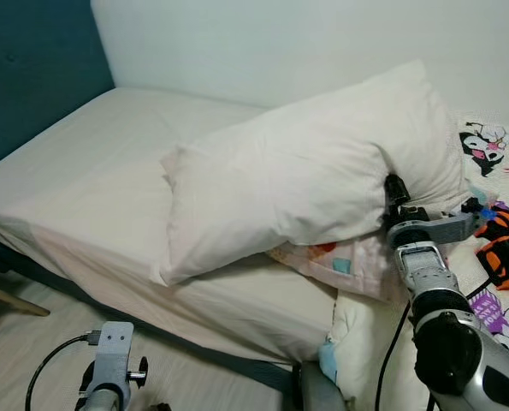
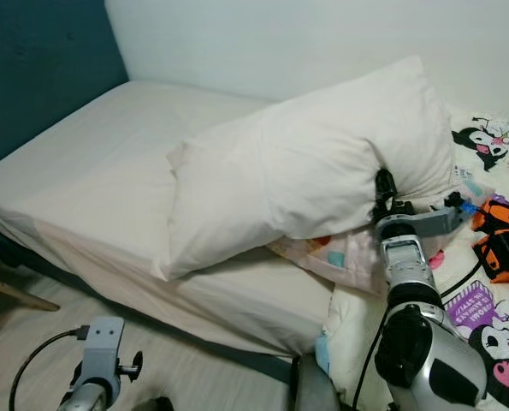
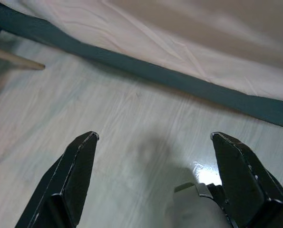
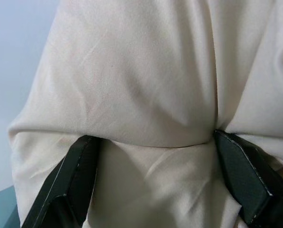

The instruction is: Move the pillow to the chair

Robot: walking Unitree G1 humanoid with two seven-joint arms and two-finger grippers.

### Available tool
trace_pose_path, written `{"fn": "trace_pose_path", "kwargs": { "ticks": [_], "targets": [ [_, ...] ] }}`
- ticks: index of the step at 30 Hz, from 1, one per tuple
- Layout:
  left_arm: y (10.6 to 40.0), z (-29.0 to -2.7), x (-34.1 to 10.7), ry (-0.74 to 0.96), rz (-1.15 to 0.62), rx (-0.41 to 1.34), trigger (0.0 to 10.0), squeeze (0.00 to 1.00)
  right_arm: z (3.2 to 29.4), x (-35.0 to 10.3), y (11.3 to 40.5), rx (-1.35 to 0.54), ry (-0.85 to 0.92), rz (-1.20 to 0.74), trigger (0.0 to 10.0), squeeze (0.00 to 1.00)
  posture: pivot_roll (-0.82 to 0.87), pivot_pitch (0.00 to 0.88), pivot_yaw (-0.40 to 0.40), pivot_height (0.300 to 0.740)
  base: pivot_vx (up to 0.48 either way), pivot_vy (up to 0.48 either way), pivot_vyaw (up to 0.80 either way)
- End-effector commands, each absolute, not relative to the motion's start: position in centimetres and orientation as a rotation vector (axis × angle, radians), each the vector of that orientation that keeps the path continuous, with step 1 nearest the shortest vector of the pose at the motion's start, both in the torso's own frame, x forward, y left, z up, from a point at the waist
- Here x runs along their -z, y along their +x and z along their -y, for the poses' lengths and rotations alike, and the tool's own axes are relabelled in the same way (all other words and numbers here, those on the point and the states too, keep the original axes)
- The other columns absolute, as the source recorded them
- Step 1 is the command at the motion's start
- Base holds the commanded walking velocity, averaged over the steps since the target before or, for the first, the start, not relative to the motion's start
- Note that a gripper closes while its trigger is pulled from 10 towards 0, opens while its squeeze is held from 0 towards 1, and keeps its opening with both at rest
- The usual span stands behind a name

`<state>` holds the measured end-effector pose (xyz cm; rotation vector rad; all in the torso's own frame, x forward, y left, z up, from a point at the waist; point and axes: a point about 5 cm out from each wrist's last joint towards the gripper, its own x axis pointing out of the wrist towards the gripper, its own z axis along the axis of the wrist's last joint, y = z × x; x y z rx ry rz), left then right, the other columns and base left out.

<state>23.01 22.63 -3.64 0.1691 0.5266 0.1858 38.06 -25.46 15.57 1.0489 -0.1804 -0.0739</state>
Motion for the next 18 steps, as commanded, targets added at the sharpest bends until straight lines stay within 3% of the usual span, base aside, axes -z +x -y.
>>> {"fn": "trace_pose_path", "kwargs": {
  "ticks": [1, 8, 9, 10, 18],
  "targets": [
    [22.2, -23.6, 3.8, 0.195, -0.53, -0.196, 10.0, 0.0, 23.8, -16.1, 38.8, 0.012, 1.059, 0.149, 10.0, 0.0, -0.12, 0.082, 0.037, 0.514, 0.0, 0.0, 0.0],
    [21.2, -24.8, 3.7, 0.221, -0.517, -0.21, 10.0, 0.0, 22.2, -18.3, 39.7, -0.119, 1.091, 0.214, 10.0, 0.0, -0.08, 0.113, 0.041, 0.514, 0.0, 0.0, 0.0],
    [21.0, -25.0, 3.7, 0.228, -0.514, -0.214, 10.0, 0.0, 21.8, -19.2, 40.0, -0.163, 1.1, 0.247, 9.2, 0.0, -0.08, 0.122, 0.045, 0.514, 0.0, 0.0, 0.0],
    [20.9, -25.3, 3.6, 0.237, -0.511, -0.217, 10.0, 0.0, 21.4, -20.1, 40.2, -0.202, 1.088, 0.266, 0.0, 0.0, -0.07, 0.124, 0.044, 0.514, 0.0, 0.0, 0.0],
    [20.9, -25.7, 3.4, 0.253, -0.5, -0.225, 10.0, 0.0, 20.0, -21.7, 40.8, -0.284, 1.031, 0.273, 0.0, 0.0, -0.07, 0.125, 0.042, 0.514, 0.0, 0.0, 0.0]
  ]
}}
